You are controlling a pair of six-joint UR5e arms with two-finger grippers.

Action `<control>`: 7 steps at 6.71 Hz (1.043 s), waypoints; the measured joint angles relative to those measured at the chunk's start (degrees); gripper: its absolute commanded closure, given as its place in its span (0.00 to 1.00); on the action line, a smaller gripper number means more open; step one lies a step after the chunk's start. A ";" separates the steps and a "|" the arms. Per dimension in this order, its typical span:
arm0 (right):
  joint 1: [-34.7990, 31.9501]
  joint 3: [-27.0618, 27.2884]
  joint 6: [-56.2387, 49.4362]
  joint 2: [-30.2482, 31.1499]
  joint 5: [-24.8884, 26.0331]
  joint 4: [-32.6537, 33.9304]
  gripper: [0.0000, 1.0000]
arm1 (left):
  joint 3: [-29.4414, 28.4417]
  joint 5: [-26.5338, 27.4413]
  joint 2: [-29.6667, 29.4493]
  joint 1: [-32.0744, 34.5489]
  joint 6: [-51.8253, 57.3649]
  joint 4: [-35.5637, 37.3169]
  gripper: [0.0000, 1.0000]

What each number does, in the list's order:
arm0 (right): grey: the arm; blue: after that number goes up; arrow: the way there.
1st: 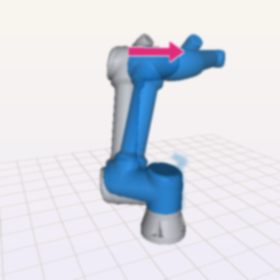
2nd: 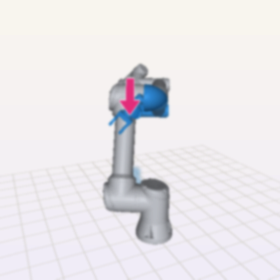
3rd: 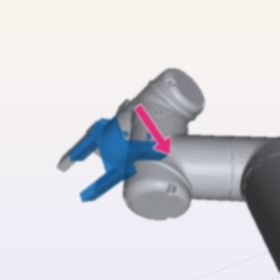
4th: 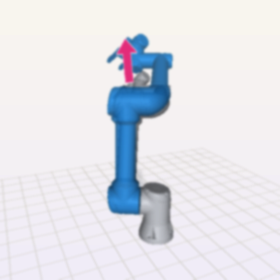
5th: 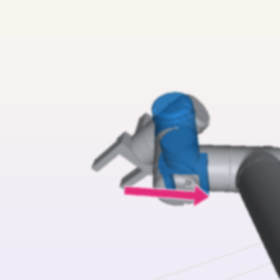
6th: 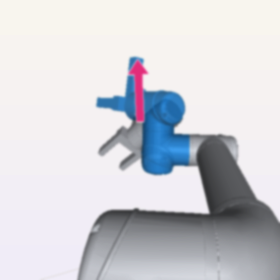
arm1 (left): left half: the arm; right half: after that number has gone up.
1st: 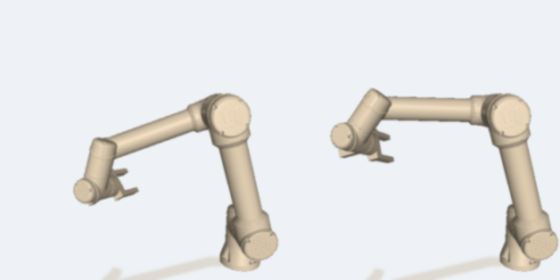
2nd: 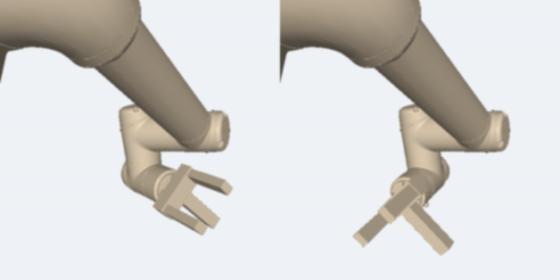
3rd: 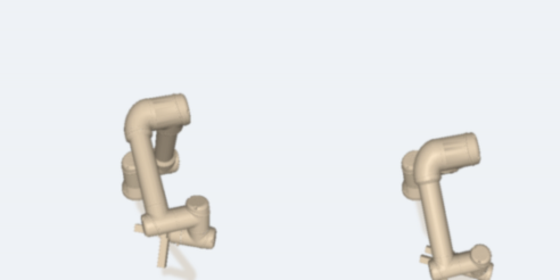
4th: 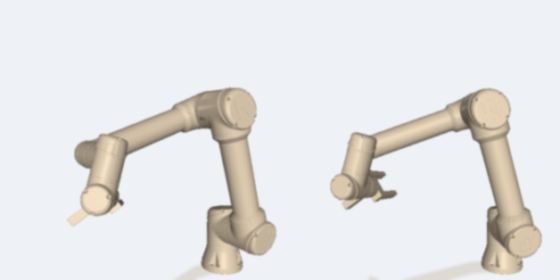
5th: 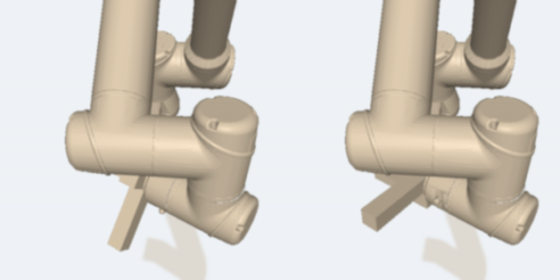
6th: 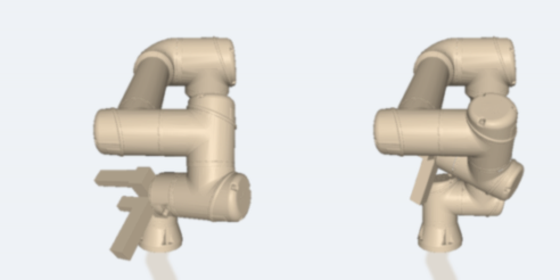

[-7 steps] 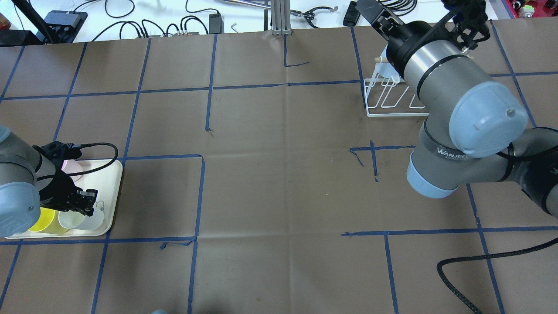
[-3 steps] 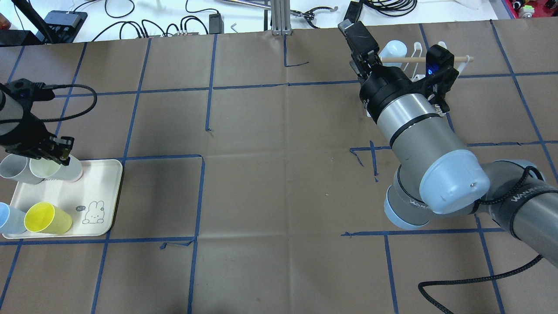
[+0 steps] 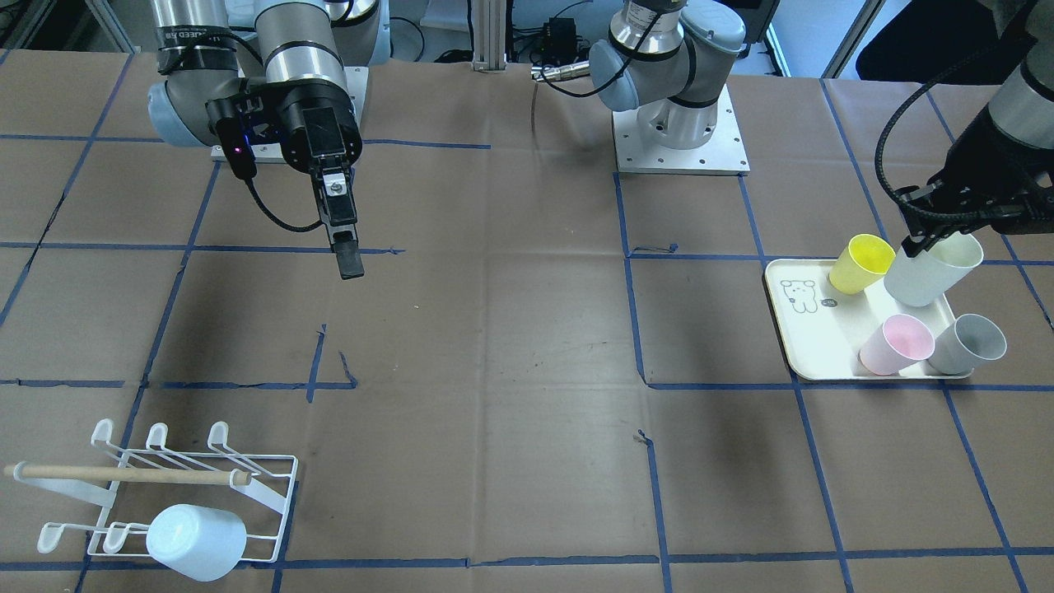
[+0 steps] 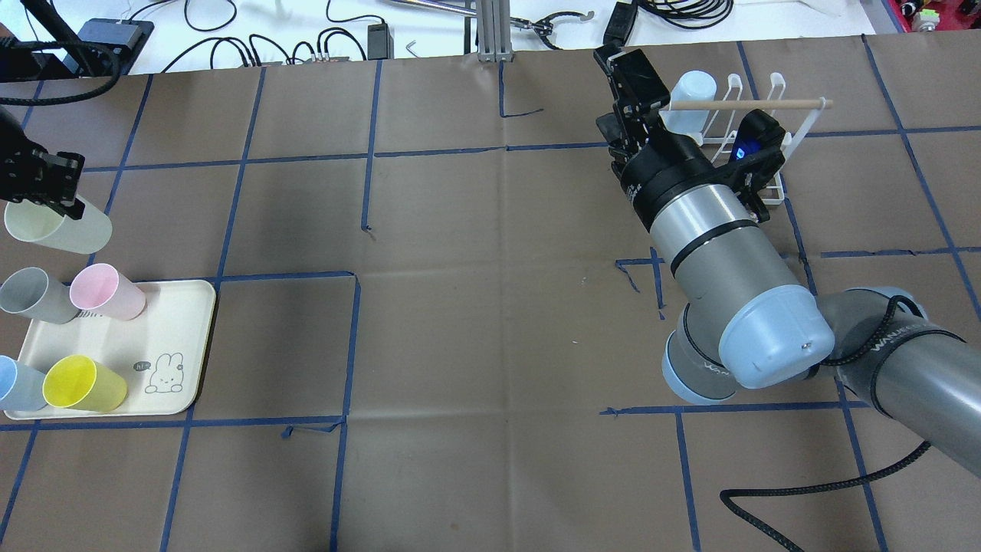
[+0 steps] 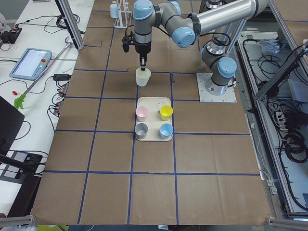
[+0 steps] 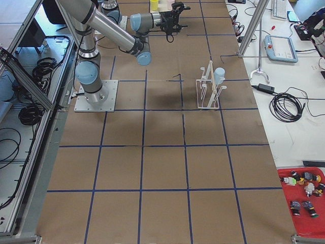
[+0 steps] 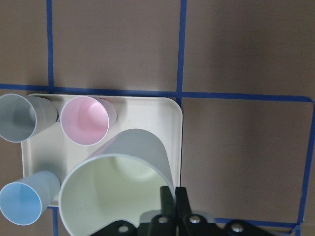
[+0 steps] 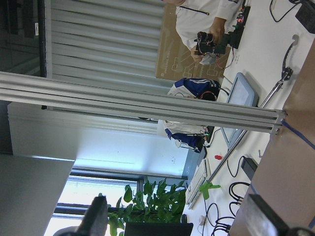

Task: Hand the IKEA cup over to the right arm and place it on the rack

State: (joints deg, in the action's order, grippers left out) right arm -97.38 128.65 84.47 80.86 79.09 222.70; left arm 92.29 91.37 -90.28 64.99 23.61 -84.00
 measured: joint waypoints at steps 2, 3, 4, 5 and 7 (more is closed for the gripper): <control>-0.31 0.02 1.58 -0.16 0.23 0.21 0.00 | -2.39 -9.02 -0.88 1.78 2.66 0.92 1.00; -0.33 0.02 1.75 -0.18 0.26 0.21 0.00 | -2.06 -14.76 -1.06 2.34 4.76 3.13 1.00; -0.35 0.02 1.83 -0.16 0.24 0.16 0.00 | -1.52 -21.03 -1.43 2.53 6.17 5.72 1.00; -0.38 0.02 1.86 -0.09 0.18 0.08 0.00 | -1.13 -28.07 -2.15 2.65 7.18 8.72 1.00; -0.43 0.02 1.73 -0.04 0.23 -0.02 0.00 | 0.71 -38.32 -3.24 4.27 13.85 14.94 1.00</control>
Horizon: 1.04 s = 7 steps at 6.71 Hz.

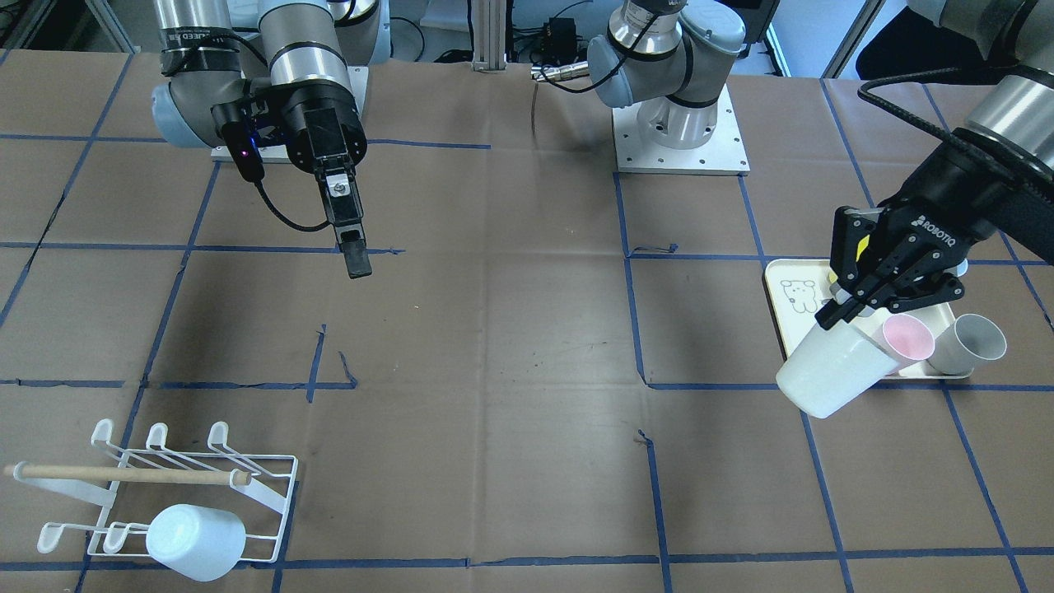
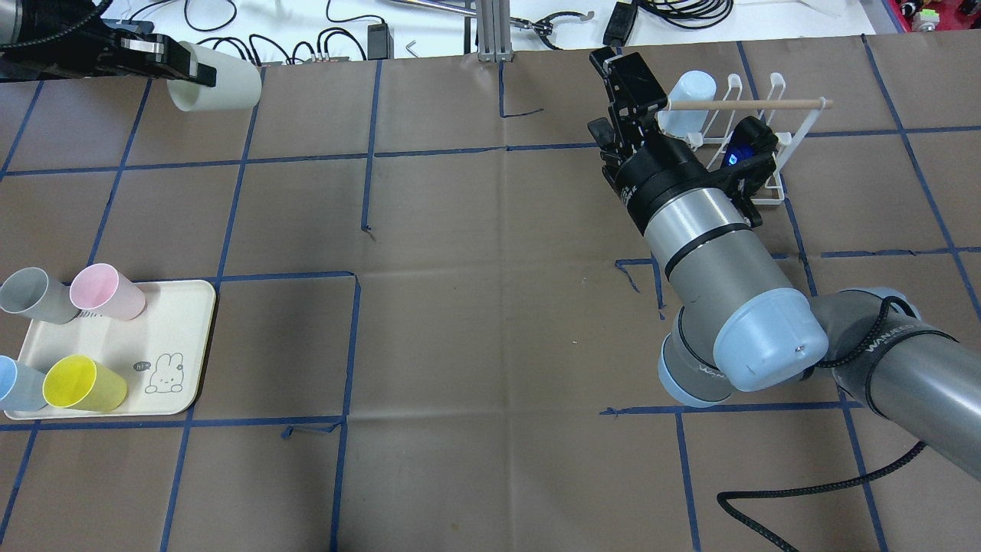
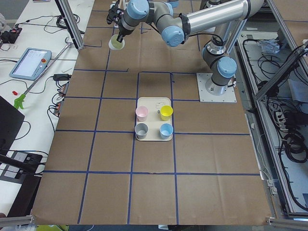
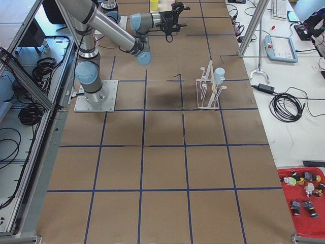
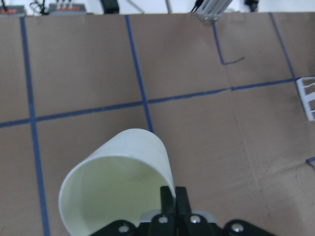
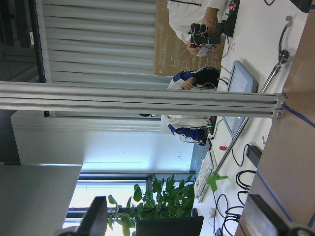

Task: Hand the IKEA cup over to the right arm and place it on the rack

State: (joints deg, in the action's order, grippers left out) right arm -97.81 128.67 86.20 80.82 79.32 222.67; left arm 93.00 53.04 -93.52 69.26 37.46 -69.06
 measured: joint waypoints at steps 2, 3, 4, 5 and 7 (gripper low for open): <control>-0.01 -0.06 -0.26 -0.04 0.12 -0.24 0.00 | 2.49 -4.42 -0.28 2.98 5.68 7.31 1.00; -0.01 -0.07 -0.19 -0.08 0.11 -0.31 0.00 | 4.14 -8.45 -0.32 3.90 7.43 11.43 1.00; -0.02 -0.08 -0.06 -0.11 0.09 -0.39 0.00 | 6.46 -13.19 -0.37 4.29 10.08 15.11 1.00; -0.01 -0.09 -0.08 -0.24 0.11 -0.45 0.00 | 9.62 -18.32 -0.38 4.45 13.92 18.61 1.00; -0.02 -0.24 -0.10 -1.12 0.01 -0.55 0.00 | 16.84 -26.48 -0.47 4.68 20.76 26.86 0.99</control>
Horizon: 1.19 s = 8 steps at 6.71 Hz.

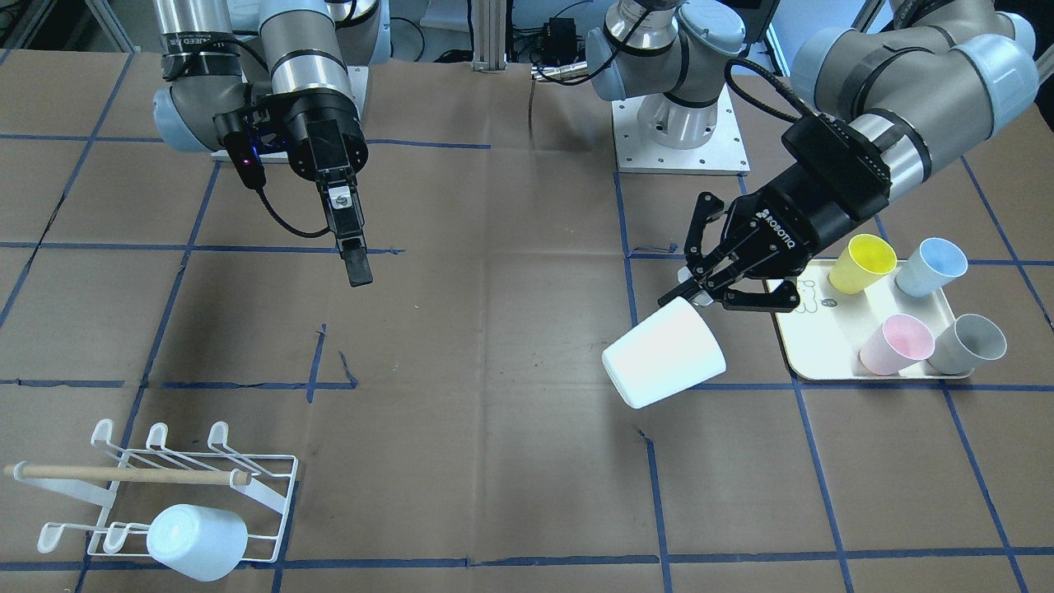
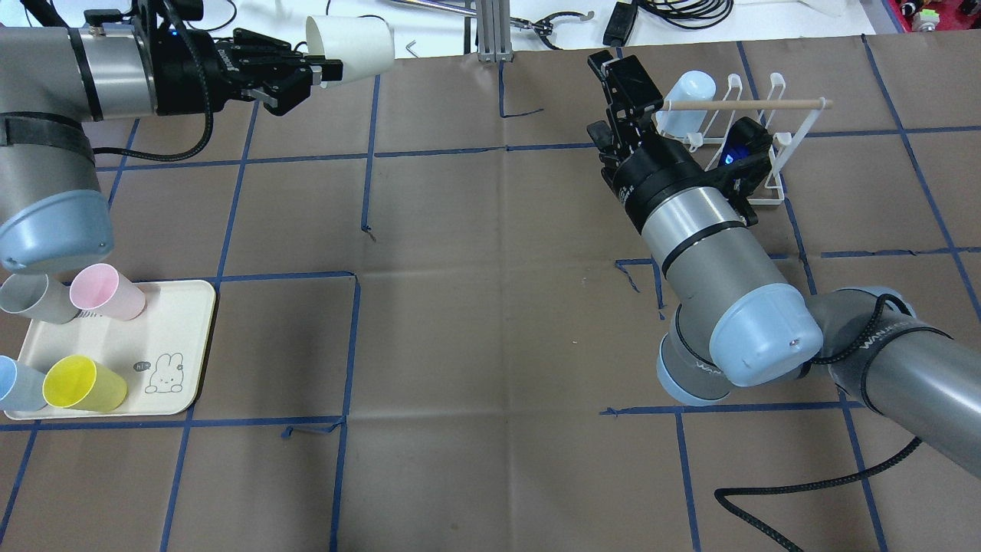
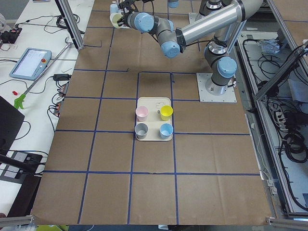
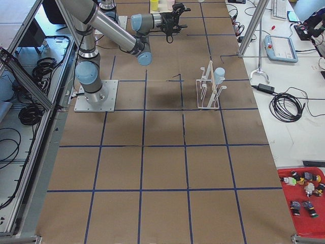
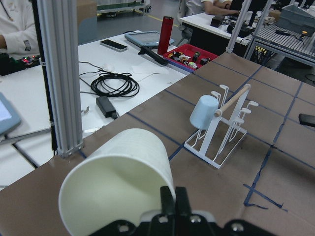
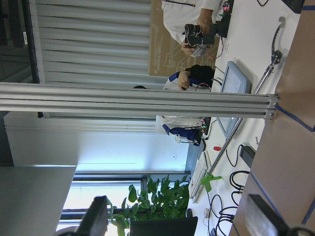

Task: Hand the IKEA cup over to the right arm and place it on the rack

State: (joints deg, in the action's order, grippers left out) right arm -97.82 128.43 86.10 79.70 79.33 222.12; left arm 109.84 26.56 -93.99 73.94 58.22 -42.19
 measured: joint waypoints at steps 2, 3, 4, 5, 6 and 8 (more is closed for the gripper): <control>-0.02 -0.29 0.18 -0.68 -0.41 -1.55 0.00 | 6.35 -5.93 -1.09 0.45 2.37 10.07 0.98; -0.06 -0.34 0.20 -0.74 -0.46 -2.11 0.00 | 8.51 -7.27 -2.48 1.78 2.45 15.65 0.98; -0.31 -0.39 0.20 -0.76 -0.53 -2.96 0.00 | 9.48 -7.72 -4.15 3.95 1.83 20.59 0.98; -0.90 -0.63 0.20 -0.81 -0.61 -4.62 0.00 | 9.82 -7.67 -5.47 6.05 0.11 24.86 0.98; -1.38 -0.95 0.21 -0.84 -0.64 -5.81 0.00 | 9.94 -7.56 -6.04 7.56 -1.85 27.84 0.98; -1.63 -1.13 0.20 -0.86 -0.66 -6.46 0.00 | 10.06 -7.50 -6.25 9.98 -3.48 30.00 0.97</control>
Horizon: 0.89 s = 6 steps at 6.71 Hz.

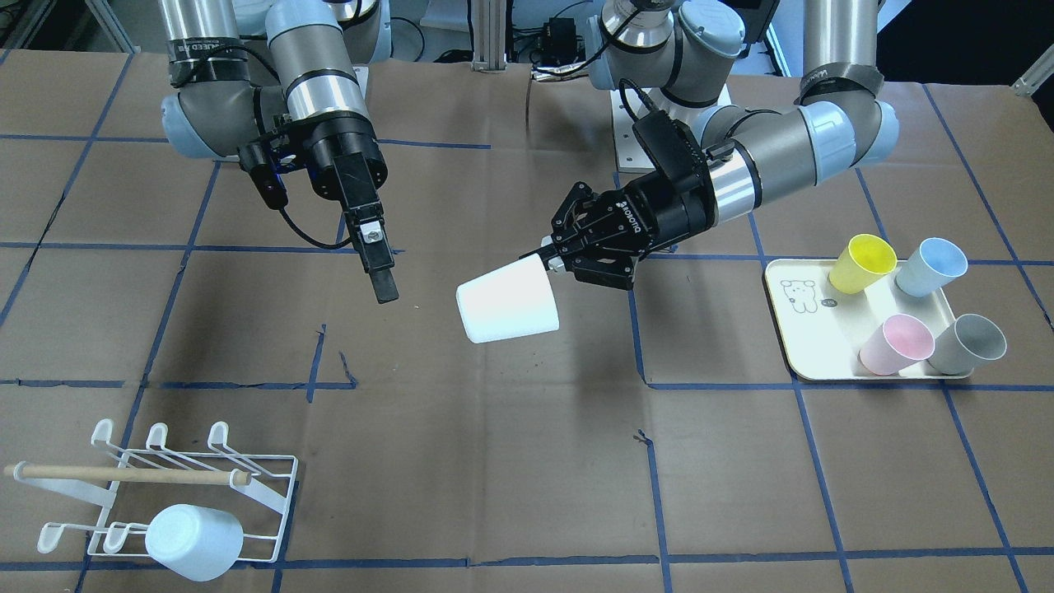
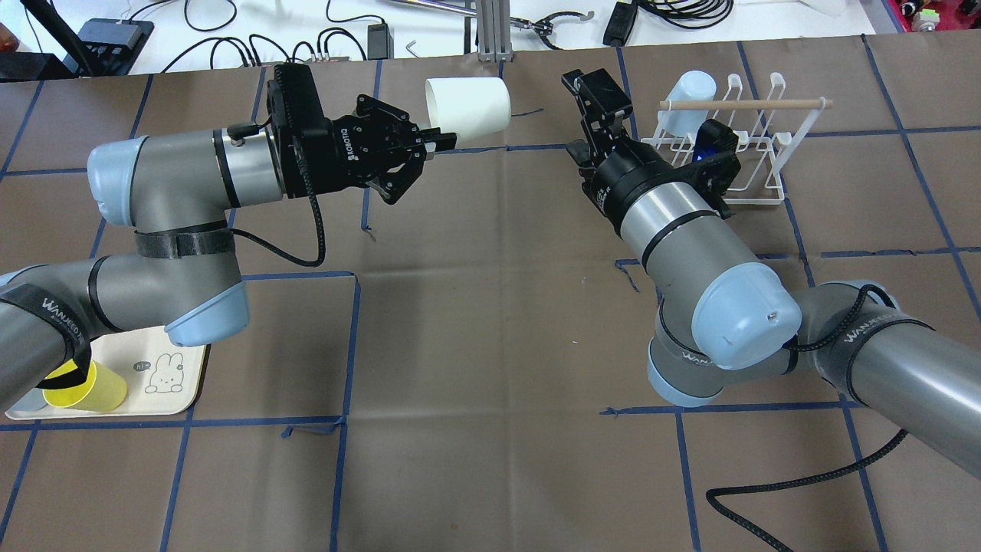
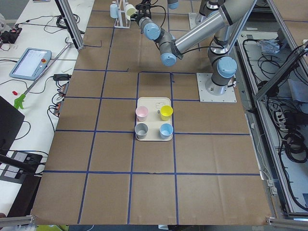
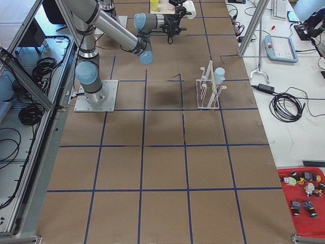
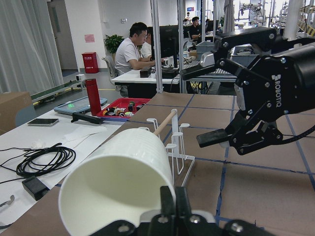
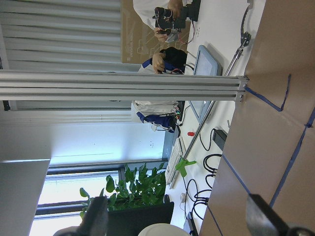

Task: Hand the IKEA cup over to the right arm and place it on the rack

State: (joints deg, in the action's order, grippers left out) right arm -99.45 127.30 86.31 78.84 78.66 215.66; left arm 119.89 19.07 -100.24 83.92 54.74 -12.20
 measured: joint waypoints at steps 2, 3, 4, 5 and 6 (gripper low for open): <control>-0.68 -0.76 0.00 -1.51 0.08 -1.67 0.00 | 0.09 -0.02 0.06 1.74 -0.22 0.43 0.97; -1.19 -1.19 0.14 -2.29 0.11 -2.22 0.00 | 0.13 -0.06 0.10 2.00 -0.24 0.48 0.96; -1.51 -1.38 1.27 -2.95 0.13 -2.30 0.00 | 0.15 -0.07 0.12 2.09 -0.32 0.50 0.96; -1.80 -1.61 4.39 -3.30 0.13 -2.29 0.00 | 0.16 -0.08 0.16 2.11 -0.48 0.51 0.96; -1.92 -2.20 7.65 -3.47 0.09 -2.27 0.00 | 0.16 -0.08 0.19 2.12 -0.63 0.51 0.96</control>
State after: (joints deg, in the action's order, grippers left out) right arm -101.37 125.10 93.96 75.38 78.75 213.39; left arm 120.06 18.99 -100.05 86.04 54.11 -11.69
